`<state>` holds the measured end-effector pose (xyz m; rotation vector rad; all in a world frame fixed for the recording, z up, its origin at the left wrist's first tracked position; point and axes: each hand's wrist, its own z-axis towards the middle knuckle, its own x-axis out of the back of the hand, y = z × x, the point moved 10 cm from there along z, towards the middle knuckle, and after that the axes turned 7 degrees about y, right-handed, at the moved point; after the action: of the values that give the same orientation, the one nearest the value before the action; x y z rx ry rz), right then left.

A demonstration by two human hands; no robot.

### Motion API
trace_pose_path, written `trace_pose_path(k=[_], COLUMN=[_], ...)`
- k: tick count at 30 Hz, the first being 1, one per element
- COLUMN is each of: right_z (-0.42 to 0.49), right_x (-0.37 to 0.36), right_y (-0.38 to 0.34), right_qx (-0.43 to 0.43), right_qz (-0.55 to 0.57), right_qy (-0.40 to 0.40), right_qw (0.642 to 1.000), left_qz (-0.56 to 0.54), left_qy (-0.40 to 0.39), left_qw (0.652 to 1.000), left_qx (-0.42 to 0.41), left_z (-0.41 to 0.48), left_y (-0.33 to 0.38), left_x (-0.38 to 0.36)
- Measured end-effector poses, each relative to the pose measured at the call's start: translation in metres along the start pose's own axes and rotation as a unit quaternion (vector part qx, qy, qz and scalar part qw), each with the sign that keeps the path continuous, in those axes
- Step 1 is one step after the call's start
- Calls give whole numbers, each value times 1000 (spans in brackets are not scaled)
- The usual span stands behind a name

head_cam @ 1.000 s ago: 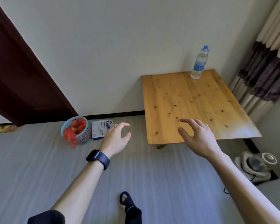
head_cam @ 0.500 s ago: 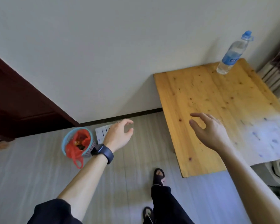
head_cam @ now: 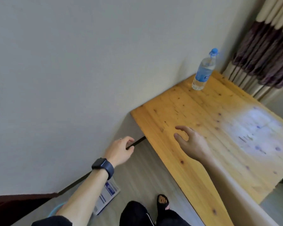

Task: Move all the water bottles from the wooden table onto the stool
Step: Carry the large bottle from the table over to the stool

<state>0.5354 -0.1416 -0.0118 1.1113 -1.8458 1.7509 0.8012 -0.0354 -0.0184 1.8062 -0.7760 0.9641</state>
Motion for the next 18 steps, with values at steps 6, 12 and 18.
trace_pose_path(k=[6,12,18], right_z=[84,141,191], right_x=[17,45,89], right_y=[-17,-17,28], right_qx=[-61,-129,-198], right_qz=[8,-3,14], right_qy=[79,152,211], right_qw=[995,980,957], left_qz=[14,1,-30], left_qy=[-56,-95,-145], left_qw=[993,976,959], left_qx=[-99,-194,-241], left_z=[133,250,327], left_y=[34,101,188], left_x=[12,13,-15])
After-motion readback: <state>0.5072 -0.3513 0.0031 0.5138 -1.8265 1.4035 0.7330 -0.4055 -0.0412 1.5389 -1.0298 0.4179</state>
